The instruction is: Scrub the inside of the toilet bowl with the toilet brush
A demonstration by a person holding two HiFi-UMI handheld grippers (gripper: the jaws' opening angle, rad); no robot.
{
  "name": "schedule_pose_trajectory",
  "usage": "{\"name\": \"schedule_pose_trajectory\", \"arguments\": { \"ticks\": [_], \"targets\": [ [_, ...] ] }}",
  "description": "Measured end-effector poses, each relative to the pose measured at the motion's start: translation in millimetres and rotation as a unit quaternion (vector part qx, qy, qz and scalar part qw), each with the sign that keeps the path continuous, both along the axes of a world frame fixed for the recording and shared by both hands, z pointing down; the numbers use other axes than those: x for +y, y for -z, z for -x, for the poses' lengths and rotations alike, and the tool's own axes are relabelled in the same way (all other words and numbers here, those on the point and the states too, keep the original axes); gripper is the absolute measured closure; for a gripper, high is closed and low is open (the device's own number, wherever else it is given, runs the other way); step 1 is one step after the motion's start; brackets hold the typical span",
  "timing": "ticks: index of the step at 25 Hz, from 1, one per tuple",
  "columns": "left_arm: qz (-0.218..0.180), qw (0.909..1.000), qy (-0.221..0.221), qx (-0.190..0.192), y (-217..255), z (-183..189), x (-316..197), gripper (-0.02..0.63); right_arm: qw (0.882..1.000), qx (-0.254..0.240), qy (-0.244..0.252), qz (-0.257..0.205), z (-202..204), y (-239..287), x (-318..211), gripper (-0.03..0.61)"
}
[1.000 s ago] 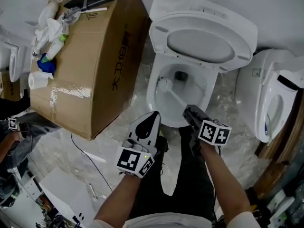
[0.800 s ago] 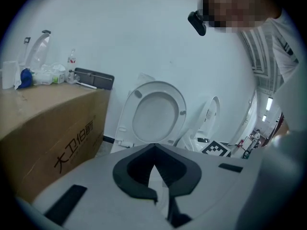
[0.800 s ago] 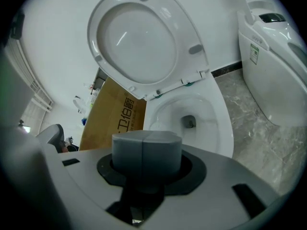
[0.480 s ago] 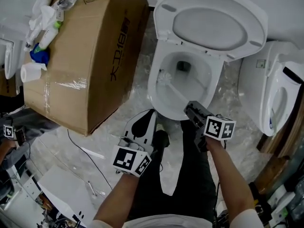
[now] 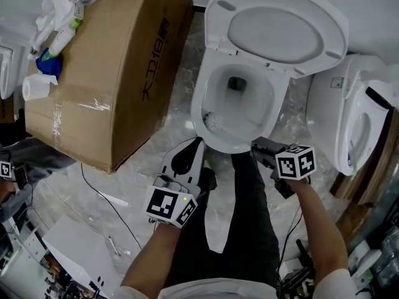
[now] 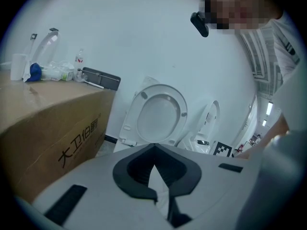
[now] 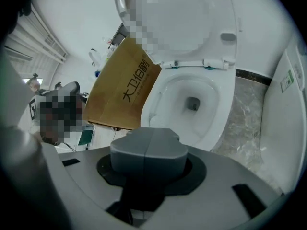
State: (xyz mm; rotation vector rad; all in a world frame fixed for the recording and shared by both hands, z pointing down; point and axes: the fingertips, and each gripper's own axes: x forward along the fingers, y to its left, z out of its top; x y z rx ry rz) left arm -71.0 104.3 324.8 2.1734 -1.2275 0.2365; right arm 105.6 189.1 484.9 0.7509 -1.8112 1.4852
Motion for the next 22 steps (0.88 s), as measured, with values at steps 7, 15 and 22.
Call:
{"name": "schedule_pose_trajectory", "arguments": {
  "ticks": [7, 15, 22],
  "targets": [
    [0.003, 1.0000, 0.001, 0.007, 0, -4, -3, 0.606, 0.992, 0.049, 0.114, 0.007, -28, 12, 9, 0.420],
    [0.003, 0.9999, -0.005, 0.013, 1, -16, -8, 0.606, 0.957, 0.138, 0.253, -0.013, -65, 32, -5, 0.420],
    [0.004, 0.9999, -0.010, 0.010, -2, -22, -13, 0.606, 0.909, 0.210, 0.357, -0.046, -66, 42, -22, 0.420]
  ]
}}
